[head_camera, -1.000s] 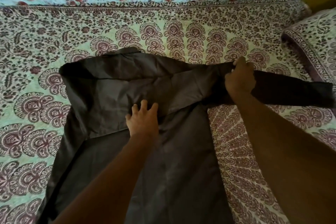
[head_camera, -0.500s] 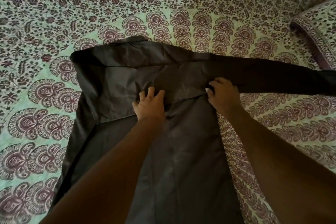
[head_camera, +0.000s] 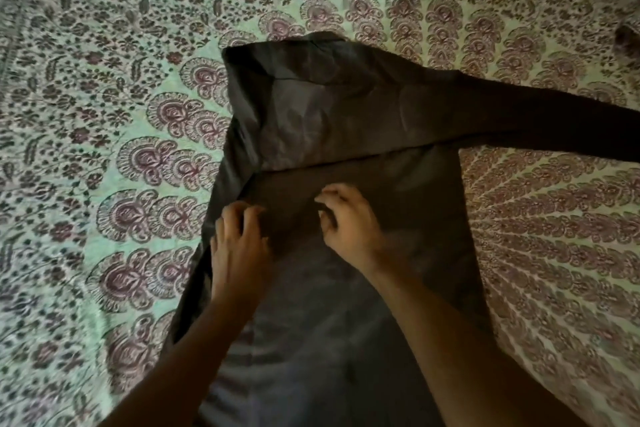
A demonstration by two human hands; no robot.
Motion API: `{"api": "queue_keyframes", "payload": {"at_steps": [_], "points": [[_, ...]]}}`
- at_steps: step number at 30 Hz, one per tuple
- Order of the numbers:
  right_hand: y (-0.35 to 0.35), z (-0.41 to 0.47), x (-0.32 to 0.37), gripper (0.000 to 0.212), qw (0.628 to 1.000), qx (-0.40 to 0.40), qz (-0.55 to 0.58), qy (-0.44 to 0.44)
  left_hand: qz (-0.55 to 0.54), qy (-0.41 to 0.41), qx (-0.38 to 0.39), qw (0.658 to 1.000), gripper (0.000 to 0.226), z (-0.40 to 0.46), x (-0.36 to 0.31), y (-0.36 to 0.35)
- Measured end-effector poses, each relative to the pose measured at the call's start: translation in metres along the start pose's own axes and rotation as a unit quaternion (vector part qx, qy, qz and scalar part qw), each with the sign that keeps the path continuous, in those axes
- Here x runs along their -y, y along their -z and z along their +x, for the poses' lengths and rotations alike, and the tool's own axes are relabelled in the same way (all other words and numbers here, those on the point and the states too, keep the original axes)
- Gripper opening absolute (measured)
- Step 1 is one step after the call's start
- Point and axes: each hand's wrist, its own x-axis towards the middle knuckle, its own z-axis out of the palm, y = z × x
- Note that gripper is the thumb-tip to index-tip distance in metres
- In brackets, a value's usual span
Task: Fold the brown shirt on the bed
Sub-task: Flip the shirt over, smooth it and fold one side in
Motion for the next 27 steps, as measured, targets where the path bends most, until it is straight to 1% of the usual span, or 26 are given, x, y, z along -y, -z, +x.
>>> {"api": "queue_keyframes", "payload": {"at_steps": [2, 5, 6, 8, 11, 12, 14, 16, 18, 19, 21, 22, 23, 25, 26, 27], "points": [[-0.015, -0.014, 0.022, 0.027, 0.999, 0.030, 0.016, -0.001, 0.011, 0.054, -0.016, 0.998, 0.056, -0.027, 0.027, 0.007], [-0.036, -0.035, 0.053, 0.025, 0.997, 0.066, 0.049, 0.002, 0.083, 0.112, -0.044, 0.989, 0.055, -0.061, 0.061, 0.019], [-0.042, -0.042, 0.061, 0.024, 0.996, 0.071, 0.059, 0.002, 0.090, 0.139, -0.048, 0.985, 0.055, -0.067, 0.070, 0.025], [-0.051, -0.054, 0.074, 0.023, 0.994, 0.078, 0.072, -0.011, 0.063, 0.187, -0.013, 0.980, 0.059, -0.076, 0.083, 0.036], [-0.059, -0.072, 0.094, 0.028, 0.990, 0.076, 0.100, -0.070, -0.045, 0.190, 0.046, 0.980, 0.068, -0.087, 0.095, 0.050], [-0.062, -0.078, 0.098, 0.031, 0.986, 0.071, 0.117, -0.094, -0.050, 0.186, 0.066, 0.979, 0.068, -0.090, 0.095, 0.054], [-0.066, -0.090, 0.109, 0.034, 0.974, 0.060, 0.166, -0.142, -0.032, 0.190, 0.114, 0.975, 0.056, -0.095, 0.095, 0.061], [-0.070, -0.100, 0.118, 0.028, 0.956, 0.058, 0.216, -0.191, -0.025, 0.163, 0.125, 0.978, 0.044, -0.101, 0.095, 0.069], [-0.074, -0.110, 0.125, 0.008, 0.935, 0.064, 0.252, -0.239, -0.057, 0.084, 0.116, 0.988, 0.048, -0.110, 0.094, 0.070], [-0.075, -0.114, 0.129, 0.011, 0.925, 0.069, 0.272, -0.256, -0.080, 0.038, 0.140, 0.986, 0.055, -0.115, 0.093, 0.070], [-0.078, -0.123, 0.135, 0.038, 0.913, 0.070, 0.299, -0.268, -0.102, -0.045, 0.235, 0.966, 0.078, -0.127, 0.090, 0.068], [-0.077, -0.126, 0.136, 0.050, 0.914, 0.067, 0.300, -0.265, -0.098, -0.071, 0.280, 0.952, 0.089, -0.133, 0.089, 0.067], [-0.078, -0.129, 0.137, 0.059, 0.915, 0.071, 0.292, -0.268, -0.093, -0.089, 0.313, 0.941, 0.093, -0.138, 0.087, 0.067], [-0.078, -0.130, 0.137, 0.065, 0.913, 0.070, 0.286, -0.283, -0.092, -0.106, 0.338, 0.931, 0.090, -0.151, 0.086, 0.066], [-0.080, -0.131, 0.136, 0.065, 0.909, 0.062, 0.291, -0.292, -0.084, -0.111, 0.335, 0.932, 0.088, -0.157, 0.086, 0.066], [-0.081, -0.132, 0.135, 0.061, 0.903, 0.057, 0.304, -0.297, -0.065, -0.117, 0.327, 0.936, 0.087, -0.163, 0.086, 0.066]]}}
